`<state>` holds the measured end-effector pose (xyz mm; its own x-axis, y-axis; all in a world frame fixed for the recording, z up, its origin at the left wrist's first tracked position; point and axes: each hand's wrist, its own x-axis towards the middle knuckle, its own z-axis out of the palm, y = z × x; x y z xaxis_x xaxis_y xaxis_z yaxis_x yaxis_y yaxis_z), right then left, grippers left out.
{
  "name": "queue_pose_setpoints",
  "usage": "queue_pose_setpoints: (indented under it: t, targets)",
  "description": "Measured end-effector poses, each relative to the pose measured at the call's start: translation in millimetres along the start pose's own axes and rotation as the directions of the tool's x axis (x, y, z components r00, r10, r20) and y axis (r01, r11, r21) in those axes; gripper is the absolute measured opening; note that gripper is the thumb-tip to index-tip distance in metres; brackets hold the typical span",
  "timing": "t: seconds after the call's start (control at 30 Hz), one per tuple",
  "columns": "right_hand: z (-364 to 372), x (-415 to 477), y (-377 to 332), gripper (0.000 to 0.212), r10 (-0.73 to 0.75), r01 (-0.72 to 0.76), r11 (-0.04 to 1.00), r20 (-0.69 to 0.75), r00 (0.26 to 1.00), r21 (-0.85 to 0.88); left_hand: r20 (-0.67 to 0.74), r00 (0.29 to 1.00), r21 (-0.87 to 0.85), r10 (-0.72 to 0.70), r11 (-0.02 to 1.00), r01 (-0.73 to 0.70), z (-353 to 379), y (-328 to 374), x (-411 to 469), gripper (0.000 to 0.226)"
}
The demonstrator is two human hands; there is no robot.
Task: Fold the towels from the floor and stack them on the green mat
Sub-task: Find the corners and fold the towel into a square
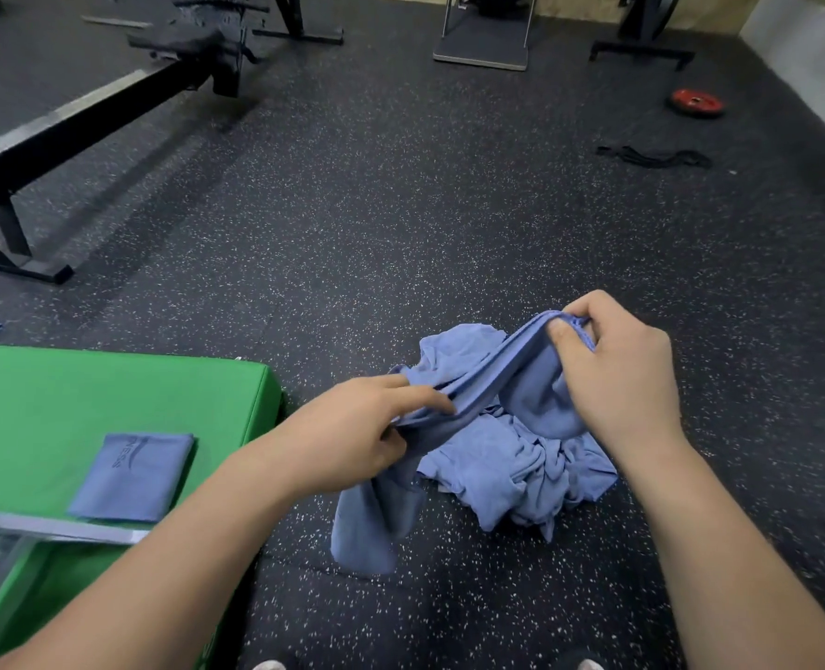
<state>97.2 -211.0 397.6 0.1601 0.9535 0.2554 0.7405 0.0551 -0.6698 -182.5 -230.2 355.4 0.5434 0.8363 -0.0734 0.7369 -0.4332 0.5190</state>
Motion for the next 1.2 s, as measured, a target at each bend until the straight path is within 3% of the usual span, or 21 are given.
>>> queue_pose_setpoints:
  t: [0.13,0.3,0.47,0.67,0.8,0.97,1.1,1.2]
  targets:
    - [1.3,-0.9,-1.5,0.016,-0.004,0.004,1.0,0.007,1.0,-0.003,-0.115,0.989,0.083,-0.088,0.992,0.098,1.0,-5.5,2.1,0.04]
    - [-0.4,-2.0,-4.0,0.017,-0.006,0.006,1.0,0.01,1.0,-0.001,-0.151,0.983,0.157,-0.104,0.979,0.128,7.0,-19.9,5.7,0.026]
    - [-0.7,-2.9,-4.1,0.017,-0.008,0.008,1.0,0.017,1.0,0.005,-0.105,0.993,0.194,-0.055,0.978,0.075,22.0,-7.8,5.9,0.044]
    - [-2.7,-3.3,-1.7,0.018,-0.009,0.009,1.0,0.021,1.0,0.009,-0.18,0.98,0.212,-0.083,0.97,0.121,25.9,-2.7,9.7,0.029]
    - [-5.8,-2.2,0.9,0.019,-0.007,0.007,1.0,0.015,1.0,-0.005,-0.259,0.964,0.302,-0.063,0.942,0.143,23.8,-7.3,11.4,0.03]
    - [-9.4,-1.5,0.2,0.019,0.013,-0.013,1.0,0.008,1.0,0.003,-0.385,0.921,0.387,0.06,0.916,0.102,24.1,-19.8,13.2,0.044]
    - [-10.6,-1.5,-0.7,0.02,0.025,-0.025,1.0,0.007,1.0,0.011,-0.409,0.903,0.36,0.132,0.933,0.026,21.6,-17.2,13.3,0.03]
    - [-10.8,-1.1,0.1,0.02,0.031,-0.032,0.999,0.011,0.999,0.021,-0.359,0.932,0.324,0.053,0.943,0.071,23.3,-12.6,12.7,0.024]
